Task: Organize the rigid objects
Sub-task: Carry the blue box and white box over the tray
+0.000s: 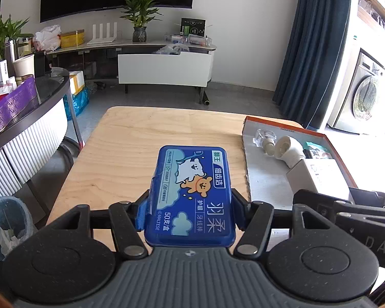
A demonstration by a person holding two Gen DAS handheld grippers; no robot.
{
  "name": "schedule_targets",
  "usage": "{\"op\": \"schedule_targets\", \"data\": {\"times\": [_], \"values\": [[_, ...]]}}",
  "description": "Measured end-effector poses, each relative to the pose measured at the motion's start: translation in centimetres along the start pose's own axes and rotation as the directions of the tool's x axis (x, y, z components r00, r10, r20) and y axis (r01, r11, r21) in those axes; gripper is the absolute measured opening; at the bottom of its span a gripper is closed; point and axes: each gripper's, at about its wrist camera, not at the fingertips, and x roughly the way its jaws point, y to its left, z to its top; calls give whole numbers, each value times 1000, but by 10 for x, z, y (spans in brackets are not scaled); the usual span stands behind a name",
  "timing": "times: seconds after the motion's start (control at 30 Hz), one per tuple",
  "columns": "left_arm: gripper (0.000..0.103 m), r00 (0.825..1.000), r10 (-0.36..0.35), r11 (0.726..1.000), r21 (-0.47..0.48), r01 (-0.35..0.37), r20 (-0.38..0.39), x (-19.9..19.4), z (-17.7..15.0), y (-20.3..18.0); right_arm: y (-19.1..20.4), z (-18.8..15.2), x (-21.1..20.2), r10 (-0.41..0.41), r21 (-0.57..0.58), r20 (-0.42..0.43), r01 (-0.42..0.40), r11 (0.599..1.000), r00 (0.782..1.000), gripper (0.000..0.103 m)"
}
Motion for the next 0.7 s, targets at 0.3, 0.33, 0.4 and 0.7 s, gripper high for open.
{"op": "schedule_targets", "data": {"times": [0.3,0.33,0.4,0.7], "values": [[62,999,-49,998,33,49,16,-11,-7,-22,-23,-8,-30,-28,27,51,26,999,998,71],[62,998,-58,998,36,57,17,-12,-8,-25,-25,-8,-32,-30,28,56,29,999,998,71],[62,997,-71,997,43,70,14,-13,-8,-28,-29,-8,-38,-38,32,67,35,999,997,71],[62,992,-119,989,87,116,30,-17,-9,-49,-48,-9,-59,-76,58,104,71,996,992,71]]}}
